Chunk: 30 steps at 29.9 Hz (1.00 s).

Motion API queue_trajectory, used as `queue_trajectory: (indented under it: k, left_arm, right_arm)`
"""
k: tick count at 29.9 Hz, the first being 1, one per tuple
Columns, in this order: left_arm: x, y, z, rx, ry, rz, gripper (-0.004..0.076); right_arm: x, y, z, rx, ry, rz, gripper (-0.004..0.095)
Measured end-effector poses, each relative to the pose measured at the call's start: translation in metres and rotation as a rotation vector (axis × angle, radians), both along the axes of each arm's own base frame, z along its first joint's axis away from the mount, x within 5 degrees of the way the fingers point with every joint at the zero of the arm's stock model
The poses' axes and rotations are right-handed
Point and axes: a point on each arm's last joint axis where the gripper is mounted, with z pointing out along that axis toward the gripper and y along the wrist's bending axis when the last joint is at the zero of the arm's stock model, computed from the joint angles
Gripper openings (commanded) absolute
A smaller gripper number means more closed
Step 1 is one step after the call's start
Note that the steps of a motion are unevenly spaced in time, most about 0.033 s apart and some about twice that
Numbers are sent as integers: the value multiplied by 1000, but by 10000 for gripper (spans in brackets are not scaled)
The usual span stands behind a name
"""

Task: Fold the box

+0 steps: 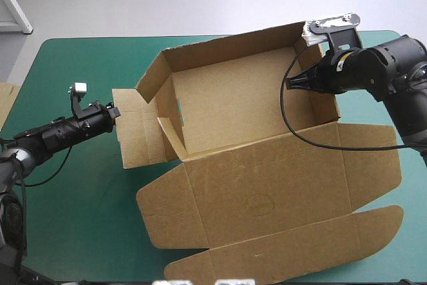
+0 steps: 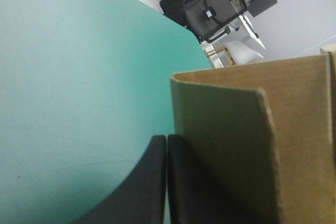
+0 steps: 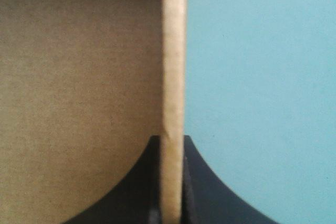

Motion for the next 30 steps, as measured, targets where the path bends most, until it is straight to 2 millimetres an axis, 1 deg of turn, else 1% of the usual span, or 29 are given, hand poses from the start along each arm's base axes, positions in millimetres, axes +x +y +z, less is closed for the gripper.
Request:
queue_trajectory:
  k: [5,10,17,22,27,30]
  left_arm:
    - [-1,-1,-1,9,15,-13,-4]
    - [-2,-1,-1,12,20,-15,-4]
    - [-5,-2,8,14,-7,-11,-4]
    - [-7,-2,15,-2,-30,1,-4]
    - [-7,-2,18,-24,-28,12,-4]
    - [-6,-7,20,-29,-25,-2,-4]
  right_arm:
    - [13,1,-8,-28,-3,-18,-16]
    - [25,2,-15,-17,2,-35,-16]
    - [41,3,-29,-18,31,-45,-16]
    - [44,4,-31,-7,23,-44,-16]
    - [45,6,-30,10,12,-39,-16]
    - [45,7,-29,20,5,-37,-16]
